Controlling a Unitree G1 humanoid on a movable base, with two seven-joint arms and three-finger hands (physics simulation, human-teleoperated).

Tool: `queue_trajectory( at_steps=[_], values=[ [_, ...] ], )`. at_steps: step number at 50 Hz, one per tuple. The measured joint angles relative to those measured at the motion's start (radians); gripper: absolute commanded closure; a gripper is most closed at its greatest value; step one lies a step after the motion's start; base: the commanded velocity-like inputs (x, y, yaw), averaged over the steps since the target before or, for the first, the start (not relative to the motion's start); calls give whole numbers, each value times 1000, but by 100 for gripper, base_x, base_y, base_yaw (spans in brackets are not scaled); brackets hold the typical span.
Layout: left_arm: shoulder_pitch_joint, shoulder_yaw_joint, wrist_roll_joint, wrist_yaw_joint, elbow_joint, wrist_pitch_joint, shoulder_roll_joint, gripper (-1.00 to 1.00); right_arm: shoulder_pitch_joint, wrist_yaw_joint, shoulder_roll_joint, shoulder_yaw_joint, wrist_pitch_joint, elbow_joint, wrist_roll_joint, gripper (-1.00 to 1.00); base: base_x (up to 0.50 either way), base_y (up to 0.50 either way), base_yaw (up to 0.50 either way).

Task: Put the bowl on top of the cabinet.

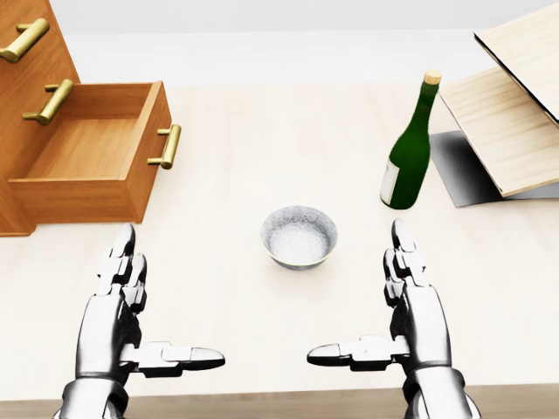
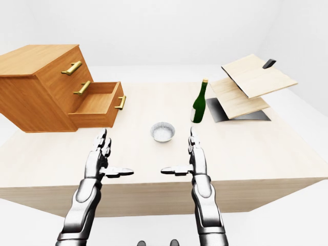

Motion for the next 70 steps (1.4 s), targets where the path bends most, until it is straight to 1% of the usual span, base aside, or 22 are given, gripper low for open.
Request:
queue_trajectory(
  at_steps=[10,15,19,23,29,32,33,42,48,56,70],
  values=[
    [-3,15,-3,-8,9,-10,7,-100,-9,10,-8,-13,10,21,0,-100,0,0,0],
    [1,20,-7,-11,-4,-4,9,-100,-10,14,-9,-16,15,21,0,-100,0,0,0],
    [8,25,-14,-16,-32,11,11,-100,-4,14,-9,-12,26,4,-5,-100,0,0,0],
    [16,33,-24,-23,-67,30,14,-100,13,14,-8,-8,47,-38,-13,-100,0,0,0],
    [35,46,-44,-34,-139,68,15,-100,50,14,-7,-9,81,-125,-22,-100,0,0,0],
    [43,57,-63,-37,-177,92,14,-100,62,13,-6,-12,85,-153,-25,-100,0,0,0],
    [45,63,-75,-37,-191,95,14,-100,65,13,-6,-13,85,-160,-26,-100,0,0,0],
    [42,132,-209,-28,-275,95,20,-100,80,12,-5,-16,85,-195,-33,-100,0,0,0],
    [44,170,-278,-20,-328,95,30,-100,85,11,-5,-17,85,-205,-37,-100,0,0,0],
    [55,218,-350,-12,-411,95,37,-100,86,9,-5,-16,85,-208,-43,-100,0,0,0],
    [88,299,-459,15,-553,95,34,-100,89,8,-4,-14,85,-213,-49,-100,0,0,0]
  ],
)
